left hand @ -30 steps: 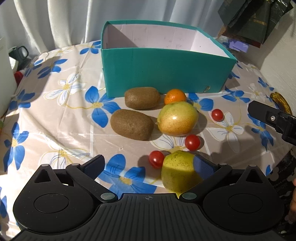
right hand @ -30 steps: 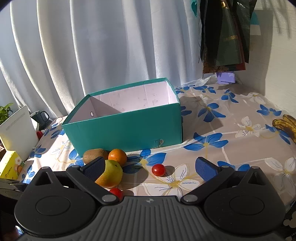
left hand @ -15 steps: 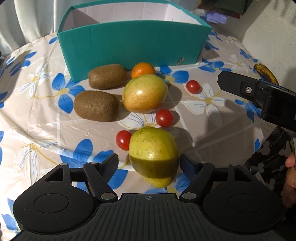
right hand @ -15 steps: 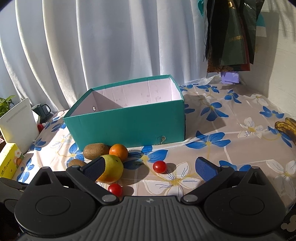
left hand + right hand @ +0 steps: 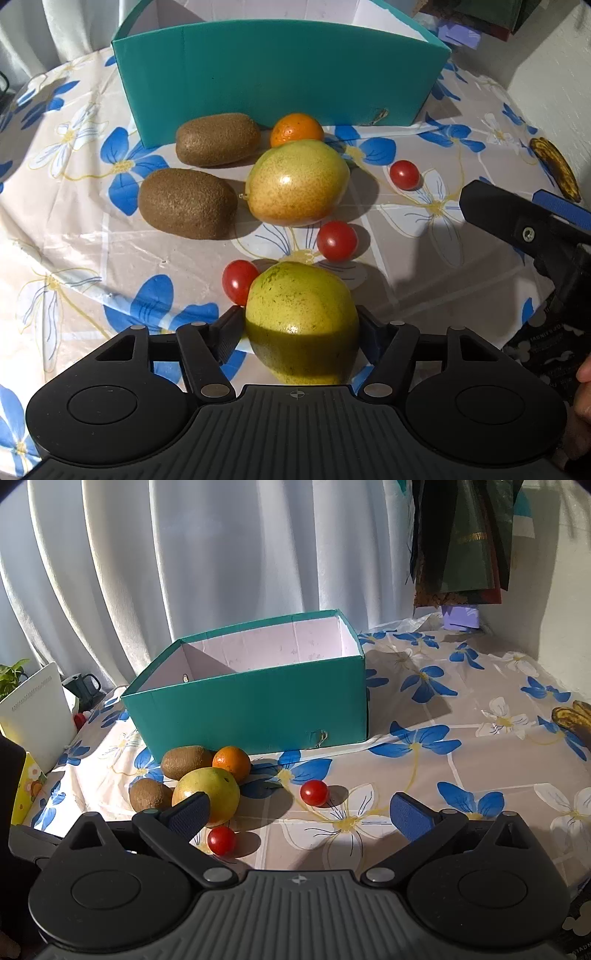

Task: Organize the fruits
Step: 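Lift the pear with left tool while right tool grasps a cherry tomato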

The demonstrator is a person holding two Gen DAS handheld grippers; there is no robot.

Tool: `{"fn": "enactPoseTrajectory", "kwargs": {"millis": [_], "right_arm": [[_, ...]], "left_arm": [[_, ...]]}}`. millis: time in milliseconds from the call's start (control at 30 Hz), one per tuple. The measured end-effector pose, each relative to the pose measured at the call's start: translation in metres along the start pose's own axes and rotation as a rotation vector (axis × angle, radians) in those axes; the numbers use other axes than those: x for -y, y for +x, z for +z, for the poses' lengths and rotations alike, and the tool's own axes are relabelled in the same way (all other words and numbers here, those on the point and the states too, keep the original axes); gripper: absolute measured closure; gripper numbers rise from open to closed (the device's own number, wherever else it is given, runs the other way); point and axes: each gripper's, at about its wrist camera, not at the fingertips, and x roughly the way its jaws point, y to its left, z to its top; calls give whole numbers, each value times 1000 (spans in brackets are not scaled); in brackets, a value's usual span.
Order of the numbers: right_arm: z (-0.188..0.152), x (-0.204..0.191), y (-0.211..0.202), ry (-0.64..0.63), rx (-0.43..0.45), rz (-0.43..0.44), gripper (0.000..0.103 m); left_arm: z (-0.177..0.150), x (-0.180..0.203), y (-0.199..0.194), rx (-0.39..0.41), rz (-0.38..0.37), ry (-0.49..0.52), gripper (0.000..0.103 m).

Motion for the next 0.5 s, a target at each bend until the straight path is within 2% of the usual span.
{"fn": "enactPoseTrajectory", "kwargs": {"millis": [233,400,467,500], "right_arm": [[2,0,9,-8,-18,11,0],[7,2,21,-11,-17,-2,0],[8,1,27,-22,-14,-14,3],[9,1,30,-30,-12,-19,8]], "left_arm": [[-1,2,-11,41,-6,26,39],[3,-4,-28,86,26,22,39],[5,-8,-32,96,32,12,39],[5,-9,-34,98,35,13,39]]}}
